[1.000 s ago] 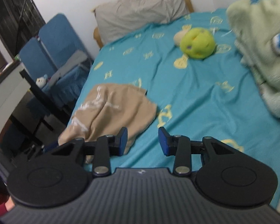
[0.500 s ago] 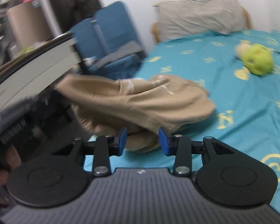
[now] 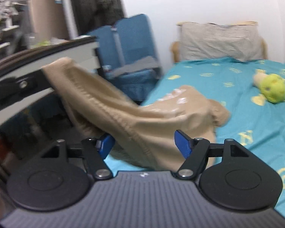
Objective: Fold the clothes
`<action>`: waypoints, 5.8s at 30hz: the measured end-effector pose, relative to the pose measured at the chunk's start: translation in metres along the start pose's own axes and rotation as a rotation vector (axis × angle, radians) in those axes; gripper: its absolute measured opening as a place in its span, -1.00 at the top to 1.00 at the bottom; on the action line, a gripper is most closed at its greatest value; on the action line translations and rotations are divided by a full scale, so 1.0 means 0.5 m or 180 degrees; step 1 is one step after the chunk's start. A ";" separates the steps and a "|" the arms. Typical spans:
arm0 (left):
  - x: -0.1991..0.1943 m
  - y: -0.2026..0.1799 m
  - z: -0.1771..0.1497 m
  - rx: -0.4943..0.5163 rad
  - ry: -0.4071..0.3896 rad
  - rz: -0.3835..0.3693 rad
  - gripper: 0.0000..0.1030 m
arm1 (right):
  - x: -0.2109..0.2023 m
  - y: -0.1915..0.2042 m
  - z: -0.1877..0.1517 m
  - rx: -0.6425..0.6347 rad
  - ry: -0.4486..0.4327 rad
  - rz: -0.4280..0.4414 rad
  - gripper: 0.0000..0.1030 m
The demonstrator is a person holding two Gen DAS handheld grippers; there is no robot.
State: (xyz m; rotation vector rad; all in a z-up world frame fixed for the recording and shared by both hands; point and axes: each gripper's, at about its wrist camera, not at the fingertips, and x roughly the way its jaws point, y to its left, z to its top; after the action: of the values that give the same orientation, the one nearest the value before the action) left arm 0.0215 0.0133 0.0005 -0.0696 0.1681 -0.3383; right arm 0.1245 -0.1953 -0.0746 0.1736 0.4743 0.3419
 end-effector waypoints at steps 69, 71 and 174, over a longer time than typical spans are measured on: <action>0.141 0.099 -0.106 -0.0602 0.0532 0.1474 -0.31 | 0.023 -0.161 0.017 0.0845 -0.0059 -0.1131 0.35; 0.127 0.101 -0.094 -0.0628 0.0437 0.1606 -0.31 | 0.041 -0.159 0.006 0.0726 0.0071 -0.1230 -0.17; 0.393 0.142 -0.130 0.0111 0.1192 0.0770 -0.93 | 0.197 -0.171 -0.019 0.0139 0.0368 -0.0982 -0.64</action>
State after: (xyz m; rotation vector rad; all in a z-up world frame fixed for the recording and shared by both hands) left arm 0.2157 0.0115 -0.1001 0.0497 0.5366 -0.1094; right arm 0.2263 -0.2383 -0.1446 0.1210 0.6140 0.0393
